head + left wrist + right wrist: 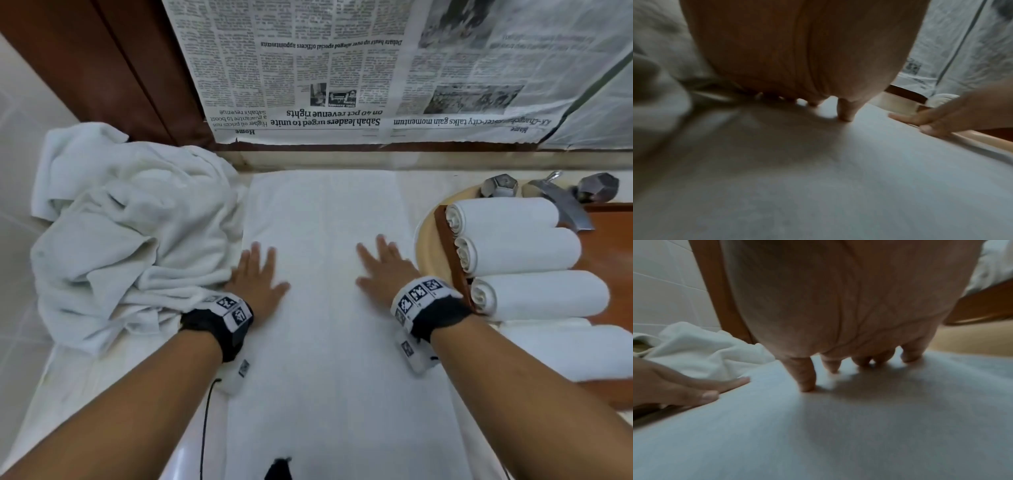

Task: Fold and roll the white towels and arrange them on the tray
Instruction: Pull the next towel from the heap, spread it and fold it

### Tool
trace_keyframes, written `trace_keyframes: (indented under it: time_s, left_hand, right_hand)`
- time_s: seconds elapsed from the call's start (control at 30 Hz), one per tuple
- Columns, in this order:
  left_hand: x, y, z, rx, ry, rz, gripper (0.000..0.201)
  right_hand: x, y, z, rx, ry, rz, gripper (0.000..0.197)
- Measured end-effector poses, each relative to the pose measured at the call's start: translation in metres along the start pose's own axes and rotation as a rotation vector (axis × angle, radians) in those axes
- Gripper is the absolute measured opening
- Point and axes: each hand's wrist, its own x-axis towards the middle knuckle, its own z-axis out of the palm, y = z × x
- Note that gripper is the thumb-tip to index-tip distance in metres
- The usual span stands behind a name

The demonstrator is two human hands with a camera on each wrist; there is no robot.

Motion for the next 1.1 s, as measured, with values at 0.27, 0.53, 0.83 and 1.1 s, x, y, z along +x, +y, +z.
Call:
trace_keyframes:
  time_s: [0.27,0.53,0.83,1.1]
  left_hand:
    - [-0.081,0.046,0.041,-0.037,-0.066,0.249,0.072]
    - [-0.153,0.049,0.105,-0.055,0.145,-0.024,0.085]
    - [-0.212,0.021,0.162,-0.212,0.192,-0.324,0.084]
    - [-0.249,0.054,0.196,-0.103,0.173,0.002,0.074]
  right_hand:
    - [-0.084,-0.017,0.057,-0.004,-0.053,-0.188,0.078]
    - [-0.159,0.005,0.103,-0.018,0.076,-0.153,0.077]
    - [-0.210,0.033,0.158,0.082,0.119,0.050,0.081]
    - [-0.255,0.014,0.213,0.061,0.140,-0.179,0.075]
